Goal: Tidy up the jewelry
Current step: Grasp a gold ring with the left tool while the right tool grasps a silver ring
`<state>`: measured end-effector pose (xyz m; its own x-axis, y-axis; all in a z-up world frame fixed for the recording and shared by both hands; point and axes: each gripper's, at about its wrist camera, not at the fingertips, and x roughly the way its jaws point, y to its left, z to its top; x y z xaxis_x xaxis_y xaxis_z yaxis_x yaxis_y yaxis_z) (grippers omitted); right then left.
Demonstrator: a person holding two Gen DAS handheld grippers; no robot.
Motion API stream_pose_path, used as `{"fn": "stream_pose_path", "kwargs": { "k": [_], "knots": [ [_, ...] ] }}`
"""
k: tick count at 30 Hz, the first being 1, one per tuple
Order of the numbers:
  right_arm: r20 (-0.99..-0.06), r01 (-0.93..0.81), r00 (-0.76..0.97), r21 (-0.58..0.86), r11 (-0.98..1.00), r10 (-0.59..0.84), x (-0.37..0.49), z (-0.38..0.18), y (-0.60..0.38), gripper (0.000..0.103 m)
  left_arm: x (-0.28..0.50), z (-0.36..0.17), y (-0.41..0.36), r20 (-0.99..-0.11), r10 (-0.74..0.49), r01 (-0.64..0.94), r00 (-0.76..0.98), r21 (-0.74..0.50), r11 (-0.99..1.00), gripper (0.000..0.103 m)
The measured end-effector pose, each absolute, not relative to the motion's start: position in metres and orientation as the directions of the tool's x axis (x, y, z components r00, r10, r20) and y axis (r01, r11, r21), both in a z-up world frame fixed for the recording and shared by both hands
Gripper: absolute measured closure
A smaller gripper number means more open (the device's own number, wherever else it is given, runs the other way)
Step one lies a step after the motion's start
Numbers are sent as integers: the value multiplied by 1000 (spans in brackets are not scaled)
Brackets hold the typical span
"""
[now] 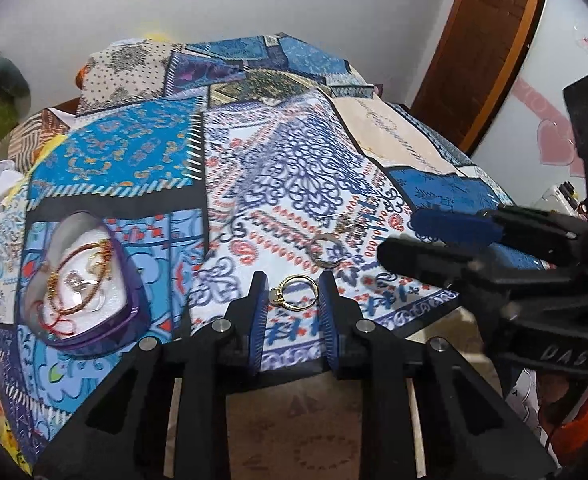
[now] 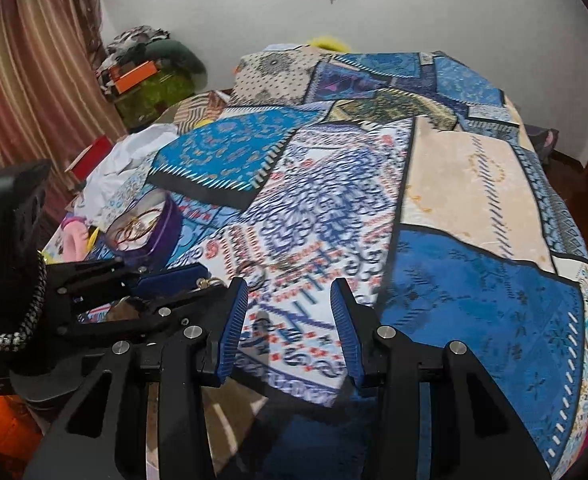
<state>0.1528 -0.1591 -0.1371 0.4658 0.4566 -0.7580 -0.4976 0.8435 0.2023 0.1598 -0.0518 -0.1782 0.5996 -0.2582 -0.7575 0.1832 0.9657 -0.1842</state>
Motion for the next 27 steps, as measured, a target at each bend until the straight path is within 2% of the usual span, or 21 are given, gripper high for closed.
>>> {"fn": "stream_pose_path", "kwargs": {
  "k": [1, 3, 6, 13, 15, 27],
  "knots": [
    [-760, -504, 458, 205, 839, 461, 153, -138, -156, 64, 158, -176, -48, -754, -253, 176, 606, -183, 967, 78],
    [-767, -521, 433, 217, 826, 474, 153, -142, -148, 73, 155, -172, -41, -747, -247, 168, 617, -182, 969, 78],
    [-781, -538, 386, 241, 807, 491, 156, -149, -135, 80, 150, -167, -34, -736, -229, 160, 637, -164, 973, 78],
    [-800, -530, 396, 202, 824, 451, 166, -156, -118, 81, 143, -158, -21, -708, -234, 149, 667, -181, 972, 78],
    [-803, -530, 411, 174, 830, 431, 165, -157, -115, 85, 142, -157, -19, -703, -234, 148, 671, -182, 972, 78],
    [-777, -520, 461, 155, 840, 429, 156, -137, -116, 85, 127, -138, -4, -664, -214, 125, 716, -180, 976, 78]
  ]
}}
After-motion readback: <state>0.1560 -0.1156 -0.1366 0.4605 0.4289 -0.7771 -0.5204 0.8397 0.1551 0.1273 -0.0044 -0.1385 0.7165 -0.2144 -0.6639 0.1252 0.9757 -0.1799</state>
